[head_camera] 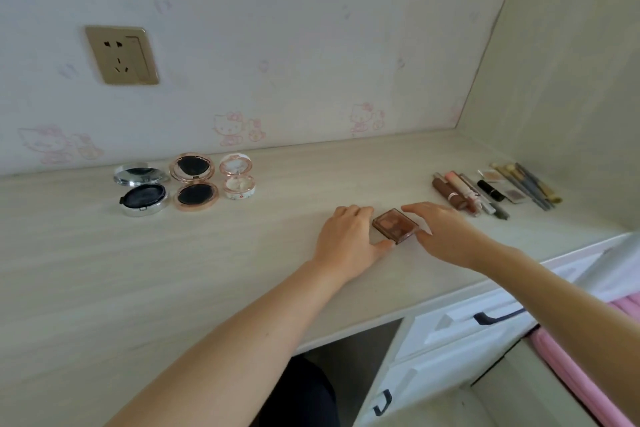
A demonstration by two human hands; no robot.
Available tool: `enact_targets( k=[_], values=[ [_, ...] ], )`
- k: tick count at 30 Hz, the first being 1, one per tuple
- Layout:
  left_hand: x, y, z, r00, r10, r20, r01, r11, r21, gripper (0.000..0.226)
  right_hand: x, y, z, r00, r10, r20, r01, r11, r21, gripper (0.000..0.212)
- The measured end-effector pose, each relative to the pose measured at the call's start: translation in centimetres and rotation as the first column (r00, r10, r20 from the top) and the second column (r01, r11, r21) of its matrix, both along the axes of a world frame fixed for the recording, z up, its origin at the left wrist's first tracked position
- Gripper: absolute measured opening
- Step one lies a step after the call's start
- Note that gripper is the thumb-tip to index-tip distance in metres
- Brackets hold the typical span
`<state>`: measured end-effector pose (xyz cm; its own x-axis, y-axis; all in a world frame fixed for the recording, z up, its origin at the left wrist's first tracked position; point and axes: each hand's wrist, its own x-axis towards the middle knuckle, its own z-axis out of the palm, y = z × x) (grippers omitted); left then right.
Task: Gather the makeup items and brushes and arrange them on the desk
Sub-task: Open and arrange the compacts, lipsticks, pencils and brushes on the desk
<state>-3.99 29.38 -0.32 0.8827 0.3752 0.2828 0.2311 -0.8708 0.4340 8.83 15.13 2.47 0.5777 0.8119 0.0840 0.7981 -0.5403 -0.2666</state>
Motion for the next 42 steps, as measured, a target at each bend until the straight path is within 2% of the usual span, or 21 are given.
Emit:
enact_targets(
  k=[3, 7, 15, 18, 22, 27, 30, 33, 35, 40, 42],
  values=[
    [0.5, -0.4, 0.0, 0.999, 0.031, 0.012, -0.031, 0.999, -0.031, 0.075, -0.1, 0.0, -0.5, 0.999, 0.037, 0.021, -0.038, 0.998, 0.045, 0.045],
    [1.0, -0.8, 0.0, 0.998, 0.048, 0.032, -0.044, 0.995, -0.092, 0.071, -0.1, 0.3, -0.8, 0.998, 0.049, 0.036, -0.052, 0.994, 0.093, 0.039],
    [0.4, -0.1, 0.7, 0.984, 0.12, 0.129, -0.054, 0.901, -0.43, 0.066, -1.0, 1.2, 0.3, 0.994, 0.104, -0.014, -0.102, 0.988, 0.112, 0.031],
    [-0.4, 0.8, 1.7, 0.966, 0.197, 0.17, -0.055, 0.794, -0.605, 0.067, -1.9, 2.1, 1.2, 0.988, 0.135, -0.079, -0.118, 0.976, 0.186, 0.03],
    [-2.1, 2.2, 3.1, 0.944, 0.269, 0.191, -0.003, 0.587, -0.809, 0.07, -2.9, 3.4, 2.1, 0.976, 0.137, -0.172, -0.09, 0.962, 0.258, 0.027],
    [-4.8, 3.9, 3.7, 0.923, 0.322, 0.21, 0.091, 0.348, -0.933, 0.088, -4.7, 5.0, 3.0, 0.964, 0.188, -0.189, -0.13, 0.95, 0.284, 0.021],
    [-6.5, 5.0, 3.6, 0.915, 0.317, 0.249, 0.187, 0.213, -0.959, 0.079, -6.0, 6.2, 3.3, 0.947, 0.217, -0.235, -0.153, 0.953, 0.262, 0.022],
    [-8.4, 6.1, 3.6, 0.917, 0.295, 0.268, 0.232, 0.151, -0.961, 0.068, -7.4, 7.4, 3.5, 0.921, 0.264, -0.286, -0.191, 0.947, 0.26, 0.044],
    [-9.7, 6.8, 3.6, 0.917, 0.28, 0.286, 0.261, 0.122, -0.957, 0.061, -8.3, 8.2, 3.5, 0.919, 0.284, -0.273, -0.217, 0.943, 0.25, 0.05],
    [-12.6, 8.6, 3.6, 0.897, 0.325, 0.298, 0.313, 0.006, -0.95, 0.031, -10.6, 9.9, 3.8, 0.906, 0.353, -0.233, -0.286, 0.917, 0.277, 0.049],
    [-13.5, 9.0, 3.5, 0.887, 0.366, 0.282, 0.306, -0.008, -0.952, 0.026, -11.7, 10.6, 3.9, 0.885, 0.398, -0.241, -0.323, 0.899, 0.296, 0.048]
  ],
)
